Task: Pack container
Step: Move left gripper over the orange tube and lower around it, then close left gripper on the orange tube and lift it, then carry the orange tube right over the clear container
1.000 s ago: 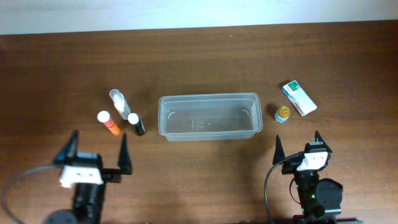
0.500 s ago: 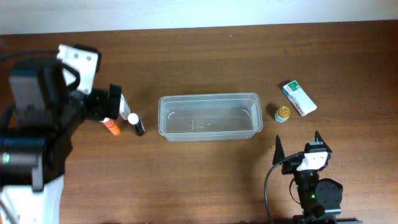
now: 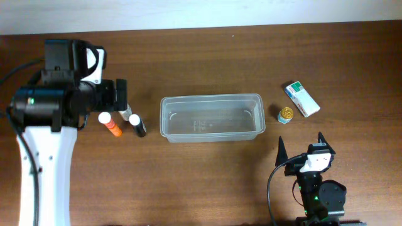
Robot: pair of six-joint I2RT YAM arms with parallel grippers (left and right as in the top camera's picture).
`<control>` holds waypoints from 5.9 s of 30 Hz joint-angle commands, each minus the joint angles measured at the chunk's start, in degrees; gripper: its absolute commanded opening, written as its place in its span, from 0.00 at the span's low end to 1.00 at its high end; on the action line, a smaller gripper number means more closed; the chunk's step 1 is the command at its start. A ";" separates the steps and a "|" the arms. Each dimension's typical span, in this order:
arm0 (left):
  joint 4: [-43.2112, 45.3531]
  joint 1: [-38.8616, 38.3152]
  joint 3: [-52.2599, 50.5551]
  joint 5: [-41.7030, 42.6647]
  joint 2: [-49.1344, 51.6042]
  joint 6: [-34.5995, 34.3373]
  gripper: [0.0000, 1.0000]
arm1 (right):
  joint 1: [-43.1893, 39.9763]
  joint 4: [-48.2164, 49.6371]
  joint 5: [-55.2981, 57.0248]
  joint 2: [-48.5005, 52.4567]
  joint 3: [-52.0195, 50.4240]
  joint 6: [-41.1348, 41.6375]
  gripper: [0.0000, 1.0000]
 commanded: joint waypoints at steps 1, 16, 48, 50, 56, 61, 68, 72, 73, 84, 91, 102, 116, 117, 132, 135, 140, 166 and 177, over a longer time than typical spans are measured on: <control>-0.92 2.38 -0.87 -1.44 2.16 -6.54 0.99 | -0.11 -0.35 0.31 -0.37 -0.26 0.04 0.98; 9.03 10.71 -16.41 10.10 2.51 -4.37 0.99 | -0.11 -0.35 0.31 -0.37 -0.26 0.04 0.98; 26.93 12.85 -29.70 8.44 4.72 -3.91 0.72 | -0.11 -0.35 0.31 -0.37 -0.26 0.04 0.98; 27.36 12.83 -29.73 8.46 5.68 -3.91 0.72 | -0.11 -0.35 0.31 -0.37 -0.26 0.04 0.98; 28.65 11.19 -29.70 7.26 8.59 -3.89 0.72 | -0.11 -0.35 0.31 -0.37 -0.26 0.04 0.98; 29.46 9.77 -29.73 5.40 8.92 -3.91 0.68 | -0.11 -0.35 0.31 -0.37 -0.26 0.04 0.98; 29.35 8.50 -29.77 3.23 8.98 -3.93 0.56 | -0.11 -0.35 0.31 -0.37 -0.26 0.04 0.98; 28.74 8.50 -29.77 3.21 8.98 -3.93 0.56 | -0.11 -0.35 0.31 -0.37 -0.26 0.04 0.98; 28.46 8.50 -29.79 3.15 8.98 -3.93 0.56 | -0.11 -0.35 0.31 -0.37 -0.26 0.04 0.98; 26.56 8.50 -29.86 3.02 8.98 -3.93 0.55 | -0.11 -0.35 0.31 -0.39 -0.26 0.04 0.98; 25.49 8.50 -29.86 2.56 9.90 -3.93 0.54 | -0.11 -0.35 0.31 -0.37 -0.26 0.04 0.98; 25.33 8.50 -29.86 1.29 10.05 -3.91 0.39 | -0.11 -0.35 0.31 -0.37 -0.26 0.04 0.98; 25.33 8.50 -29.86 0.70 10.03 -3.91 0.26 | -0.11 -0.35 0.33 -0.37 -0.26 0.04 0.98; 25.31 8.50 -29.86 -0.13 10.03 -3.91 0.25 | -0.11 -0.35 0.31 -0.37 -0.26 0.04 0.98; 20.52 8.50 -23.10 -1.73 4.39 -3.96 0.18 | -0.11 -0.35 0.31 -0.37 -0.26 0.04 0.98; 19.91 8.07 -20.76 -0.70 -1.92 -4.42 0.18 | -0.11 -0.35 0.31 -0.37 -0.26 0.04 0.98; 21.07 4.31 -19.76 2.71 -11.17 -4.37 0.17 | -0.11 -0.35 0.31 -0.37 -0.26 0.04 0.98; 36.35 -24.50 -19.76 2.82 0.79 -9.51 0.16 | -0.11 -0.35 0.31 -0.37 -0.26 0.04 0.98; 37.51 -24.50 -19.78 -4.22 6.34 -15.41 0.16 | -0.11 -0.35 0.33 -0.37 -0.26 0.04 0.99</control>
